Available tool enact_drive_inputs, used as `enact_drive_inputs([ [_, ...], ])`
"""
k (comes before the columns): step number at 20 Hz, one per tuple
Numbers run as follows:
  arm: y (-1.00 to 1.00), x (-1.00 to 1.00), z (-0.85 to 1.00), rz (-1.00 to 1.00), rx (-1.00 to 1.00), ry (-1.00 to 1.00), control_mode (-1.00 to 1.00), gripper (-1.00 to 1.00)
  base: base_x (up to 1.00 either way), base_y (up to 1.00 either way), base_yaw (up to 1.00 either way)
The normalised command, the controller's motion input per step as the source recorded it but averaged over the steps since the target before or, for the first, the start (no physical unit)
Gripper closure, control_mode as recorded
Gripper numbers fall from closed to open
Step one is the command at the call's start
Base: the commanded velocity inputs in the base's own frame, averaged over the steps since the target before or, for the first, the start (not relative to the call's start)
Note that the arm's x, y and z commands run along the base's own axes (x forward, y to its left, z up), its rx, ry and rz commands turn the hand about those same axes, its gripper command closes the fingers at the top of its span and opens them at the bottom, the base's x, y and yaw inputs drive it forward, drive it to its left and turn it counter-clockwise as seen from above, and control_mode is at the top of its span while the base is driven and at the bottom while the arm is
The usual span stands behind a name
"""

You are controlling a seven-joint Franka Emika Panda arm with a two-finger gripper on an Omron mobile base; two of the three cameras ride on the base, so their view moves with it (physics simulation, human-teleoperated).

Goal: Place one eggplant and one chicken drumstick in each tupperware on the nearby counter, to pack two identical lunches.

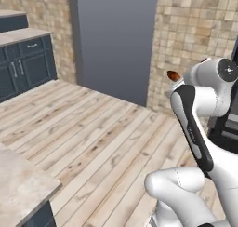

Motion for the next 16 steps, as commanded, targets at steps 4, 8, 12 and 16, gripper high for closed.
enact_drive_inputs([
  [4,0.00,0.00,0.00,0.00,0.00,0.00,1.00,1.00,0.51,0.24,0.36],
  [8,0.00,0.00,0.00,0.00,0.00,0.00,1.00,1.00,0.07,0.31,0.39],
  [12,0.00,0.00,0.00,0.00,0.00,0.00,1.00,1.00,-0.05,0.12,0.43],
  [16,0.00,0.00,0.00,0.00,0.00,0.00,1.00,1.00,-0.03,0.06,0.44],
])
